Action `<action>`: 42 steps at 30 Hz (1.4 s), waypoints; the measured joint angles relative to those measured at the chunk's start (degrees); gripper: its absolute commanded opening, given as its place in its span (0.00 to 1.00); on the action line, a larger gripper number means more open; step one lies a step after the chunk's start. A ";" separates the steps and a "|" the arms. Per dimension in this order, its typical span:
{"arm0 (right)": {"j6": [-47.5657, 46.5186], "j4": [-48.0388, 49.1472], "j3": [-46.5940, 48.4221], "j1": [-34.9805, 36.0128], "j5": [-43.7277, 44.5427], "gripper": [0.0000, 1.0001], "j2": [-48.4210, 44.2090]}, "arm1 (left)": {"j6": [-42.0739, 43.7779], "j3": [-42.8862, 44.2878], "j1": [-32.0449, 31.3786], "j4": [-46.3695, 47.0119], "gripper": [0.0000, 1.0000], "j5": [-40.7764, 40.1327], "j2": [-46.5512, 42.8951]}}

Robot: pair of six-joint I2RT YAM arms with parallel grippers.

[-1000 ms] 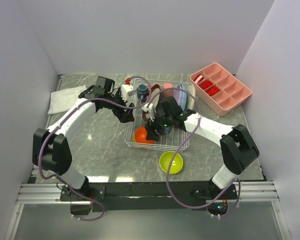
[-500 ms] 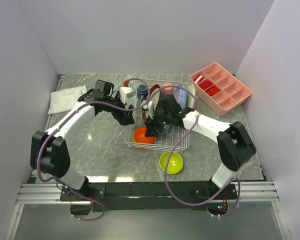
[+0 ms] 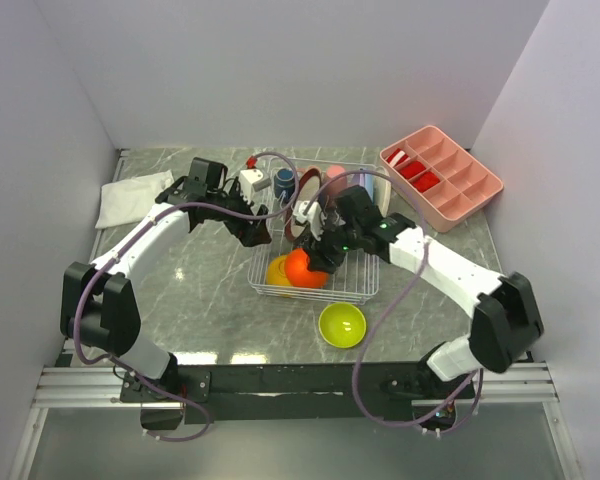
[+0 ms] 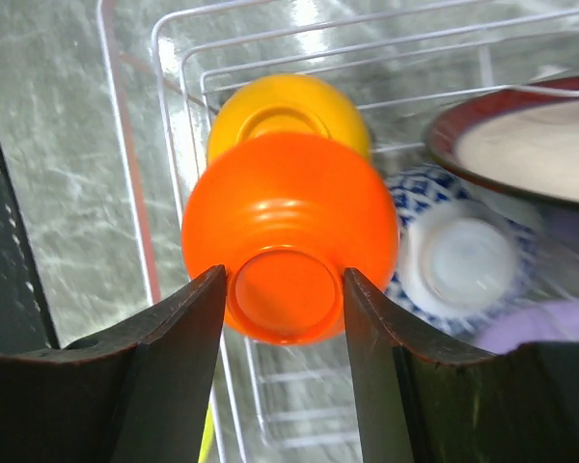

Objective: Load the mixed dishes into the dish rack
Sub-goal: Pick up the bowl from the dish rack, then place the bowl in the dish rack.

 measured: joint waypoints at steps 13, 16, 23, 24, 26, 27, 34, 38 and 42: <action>-12.70 -12.46 0.02 -0.28 7.80 0.28 -2.49 | -1.33 0.00 0.00 2.80 0.97 0.79 0.59; -13.94 -13.73 0.59 -1.14 9.27 0.28 -0.24 | -1.36 0.00 0.00 3.10 0.97 0.83 0.61; -14.99 -14.53 0.50 -4.28 15.34 0.36 2.56 | -1.36 -0.50 0.00 3.82 0.97 0.85 0.59; -14.97 -14.51 0.52 -4.61 16.02 0.40 2.78 | -1.36 -0.66 0.00 3.78 0.97 0.85 0.61; -14.86 -14.49 0.61 -5.22 16.50 0.41 3.13 | -1.36 -0.72 0.00 3.76 0.97 0.83 0.61; -14.71 -14.45 0.61 -5.51 16.63 0.41 3.21 | -1.38 -0.72 0.00 3.82 0.97 0.83 0.61; -13.44 -10.54 -0.79 -5.84 14.62 0.29 0.09 | -1.75 -0.72 0.00 4.42 0.95 -0.13 0.61; -11.67 -3.06 -3.52 -5.01 15.13 0.25 -1.33 | -3.43 -0.72 0.00 5.38 0.95 -1.57 0.59; -10.16 3.96 -3.72 -4.48 16.24 0.24 2.86 | -5.42 -0.87 0.02 5.90 0.95 -2.47 0.42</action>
